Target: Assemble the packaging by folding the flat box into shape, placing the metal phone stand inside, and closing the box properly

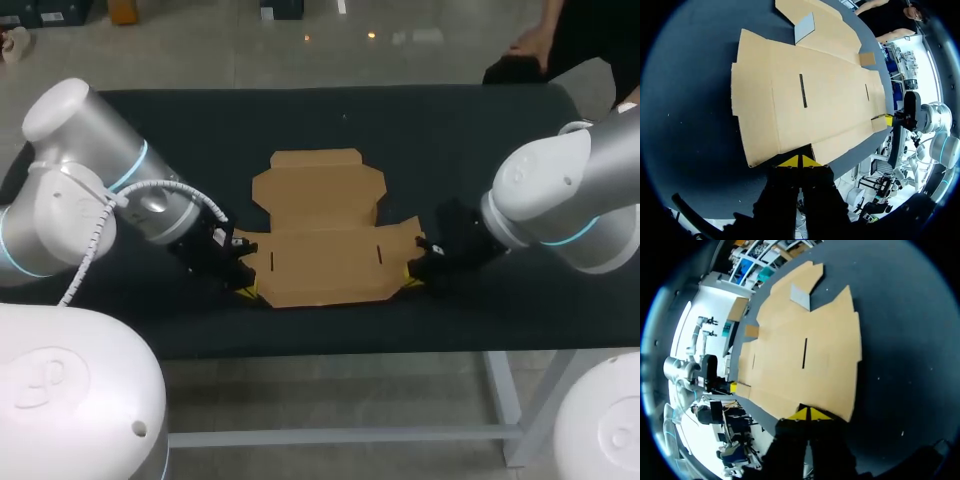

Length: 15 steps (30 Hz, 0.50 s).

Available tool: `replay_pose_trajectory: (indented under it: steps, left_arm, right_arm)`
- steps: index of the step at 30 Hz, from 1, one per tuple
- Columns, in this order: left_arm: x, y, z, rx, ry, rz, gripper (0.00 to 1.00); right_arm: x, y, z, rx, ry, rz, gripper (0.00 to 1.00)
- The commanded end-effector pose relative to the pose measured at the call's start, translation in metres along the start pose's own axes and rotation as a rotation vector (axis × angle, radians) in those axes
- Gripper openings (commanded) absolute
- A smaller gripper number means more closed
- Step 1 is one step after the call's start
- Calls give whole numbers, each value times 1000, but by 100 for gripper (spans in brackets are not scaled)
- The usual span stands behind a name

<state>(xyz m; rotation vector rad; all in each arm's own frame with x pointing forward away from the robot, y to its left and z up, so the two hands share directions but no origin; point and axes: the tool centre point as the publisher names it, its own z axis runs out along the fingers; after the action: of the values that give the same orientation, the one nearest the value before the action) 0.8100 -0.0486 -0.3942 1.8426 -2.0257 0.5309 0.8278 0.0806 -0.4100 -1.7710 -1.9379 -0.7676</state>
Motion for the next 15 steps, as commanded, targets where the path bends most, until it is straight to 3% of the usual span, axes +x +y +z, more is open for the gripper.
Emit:
replay_pose_trajectory:
  steps: [1, 15]
  left_arm:
    - [7, -3, 0, -6, -27, 2, 0]
    - [20, -1, 4, -11, -51, 30, 0]
  right_arm:
    - [2, 1, 1, 4, -9, -1, 0]
    - [6, 2, 1, 4, -29, -7, 0]
